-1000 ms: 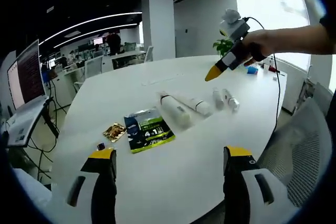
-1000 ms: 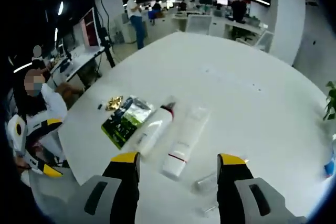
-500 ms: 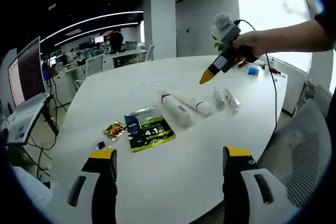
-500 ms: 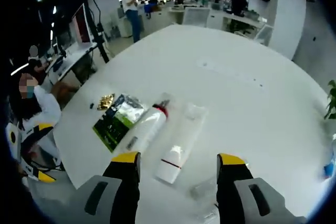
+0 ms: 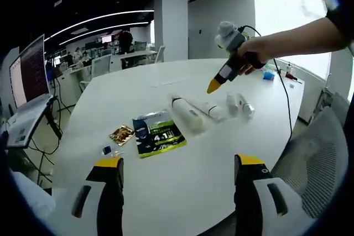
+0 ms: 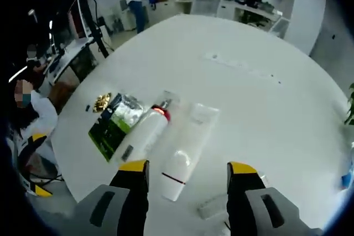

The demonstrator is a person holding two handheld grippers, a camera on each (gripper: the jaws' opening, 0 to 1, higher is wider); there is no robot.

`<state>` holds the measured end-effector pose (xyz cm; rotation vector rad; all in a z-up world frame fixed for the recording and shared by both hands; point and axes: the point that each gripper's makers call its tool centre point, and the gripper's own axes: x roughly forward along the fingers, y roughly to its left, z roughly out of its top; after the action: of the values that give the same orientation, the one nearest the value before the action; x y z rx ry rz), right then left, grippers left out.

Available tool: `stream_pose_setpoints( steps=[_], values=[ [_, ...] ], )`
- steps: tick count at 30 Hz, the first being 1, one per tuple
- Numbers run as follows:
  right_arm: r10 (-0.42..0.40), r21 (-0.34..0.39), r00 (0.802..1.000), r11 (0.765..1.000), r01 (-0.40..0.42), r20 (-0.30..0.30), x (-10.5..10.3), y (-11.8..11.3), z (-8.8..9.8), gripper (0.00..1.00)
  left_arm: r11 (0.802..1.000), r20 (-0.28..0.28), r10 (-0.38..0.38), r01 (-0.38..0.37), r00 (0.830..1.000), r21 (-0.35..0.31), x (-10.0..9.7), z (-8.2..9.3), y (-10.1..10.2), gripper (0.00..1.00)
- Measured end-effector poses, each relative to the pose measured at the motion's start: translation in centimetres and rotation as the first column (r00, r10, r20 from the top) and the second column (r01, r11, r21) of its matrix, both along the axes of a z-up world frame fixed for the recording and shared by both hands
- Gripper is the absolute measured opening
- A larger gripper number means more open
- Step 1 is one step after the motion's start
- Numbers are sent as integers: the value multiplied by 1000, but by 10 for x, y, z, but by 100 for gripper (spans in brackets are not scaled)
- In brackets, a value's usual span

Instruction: Arrange the skincare products in the storage area until every visible bottle or jar stands upright without overlapping.

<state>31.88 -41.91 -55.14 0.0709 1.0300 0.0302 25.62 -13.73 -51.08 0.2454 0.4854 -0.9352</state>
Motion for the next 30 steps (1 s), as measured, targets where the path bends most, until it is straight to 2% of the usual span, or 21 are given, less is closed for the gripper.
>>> stream_pose_setpoints(
  steps=[1, 5, 7, 17, 21, 25, 28, 30],
  values=[
    [-1, -1, 1000, 1000, 1, -2, -6, 5, 3, 58, 1000, -2, 0, 0, 1000, 0, 0, 0, 0, 76],
    [1, -9, 1000, 1000, -1, -26, 0, 3, -6, 57, 1000, -4, 1, -1, 1000, 1, 0, 0, 0, 75],
    [1, -10, 999, 1000, -1, -33, -3, 7, -5, 57, 1000, -8, 7, -7, 1000, 3, 0, -1, 1, 75],
    [13, -26, 997, 1000, -15, -81, 14, -1, -30, 56, 1000, -24, 9, -9, 1000, -4, 0, -2, 1, 74],
    [3, -33, 996, 999, -6, -87, 17, -5, -34, 54, 1000, -26, 3, -3, 1000, 0, 0, -2, 0, 74],
    [-12, -30, 996, 1000, 9, -90, 13, 0, -30, 53, 1000, -30, -2, 3, 1000, 6, -1, -4, -1, 74],
    [-18, -16, 995, 1000, 17, -98, 28, -7, -45, 54, 1000, -36, -1, 1, 999, 9, -1, -5, 0, 73],
    [-24, -13, 994, 1000, 23, -105, 23, -3, -45, 54, 1000, -39, 0, 1, 999, 8, -1, -5, -1, 73]
  ],
)
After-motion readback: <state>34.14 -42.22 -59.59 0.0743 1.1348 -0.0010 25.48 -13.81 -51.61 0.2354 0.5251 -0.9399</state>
